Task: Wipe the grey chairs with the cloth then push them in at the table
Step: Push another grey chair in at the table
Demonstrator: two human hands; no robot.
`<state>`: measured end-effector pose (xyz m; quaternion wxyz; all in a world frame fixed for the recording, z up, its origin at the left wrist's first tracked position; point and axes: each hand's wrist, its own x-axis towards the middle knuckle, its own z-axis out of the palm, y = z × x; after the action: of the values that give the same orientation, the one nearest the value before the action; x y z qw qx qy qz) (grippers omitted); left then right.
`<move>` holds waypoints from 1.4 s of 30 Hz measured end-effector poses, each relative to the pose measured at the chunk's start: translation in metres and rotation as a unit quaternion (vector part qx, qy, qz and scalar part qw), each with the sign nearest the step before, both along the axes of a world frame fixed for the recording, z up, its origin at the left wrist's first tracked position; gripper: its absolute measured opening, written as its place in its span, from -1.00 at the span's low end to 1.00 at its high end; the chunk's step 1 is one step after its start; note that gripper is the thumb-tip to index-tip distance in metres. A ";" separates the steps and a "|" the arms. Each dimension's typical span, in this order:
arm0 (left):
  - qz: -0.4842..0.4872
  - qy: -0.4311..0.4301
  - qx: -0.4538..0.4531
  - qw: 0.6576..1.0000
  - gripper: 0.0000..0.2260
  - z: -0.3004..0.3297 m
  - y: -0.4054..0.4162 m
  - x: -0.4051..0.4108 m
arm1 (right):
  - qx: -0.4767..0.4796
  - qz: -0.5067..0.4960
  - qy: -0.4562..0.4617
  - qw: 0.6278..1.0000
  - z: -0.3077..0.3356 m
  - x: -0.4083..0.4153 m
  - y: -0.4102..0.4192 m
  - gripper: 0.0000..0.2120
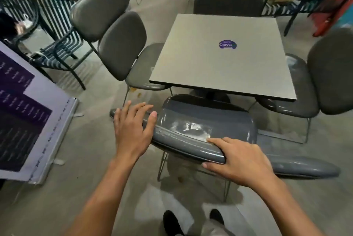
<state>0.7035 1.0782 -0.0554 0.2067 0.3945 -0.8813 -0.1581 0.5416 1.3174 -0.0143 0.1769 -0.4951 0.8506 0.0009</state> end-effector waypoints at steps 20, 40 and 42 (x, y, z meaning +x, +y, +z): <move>-0.050 -0.096 -0.109 0.988 -0.51 0.003 0.014 0.001 | -0.061 -0.161 0.120 0.978 -0.013 0.011 0.051 -0.16; -0.216 -0.044 -0.172 0.960 -0.62 0.003 -0.054 -0.029 | -0.157 -0.171 0.232 0.945 -0.034 -0.001 0.023 -0.12; -0.203 -0.047 -0.171 0.963 -0.63 0.005 -0.071 -0.037 | -0.191 -0.168 0.248 0.935 -0.038 0.000 0.009 -0.15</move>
<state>0.6664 1.0068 -0.0507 0.1934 0.1731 -0.9654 -0.0249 0.5414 1.3267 -0.0527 -0.1404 -0.3533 0.9224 -0.0682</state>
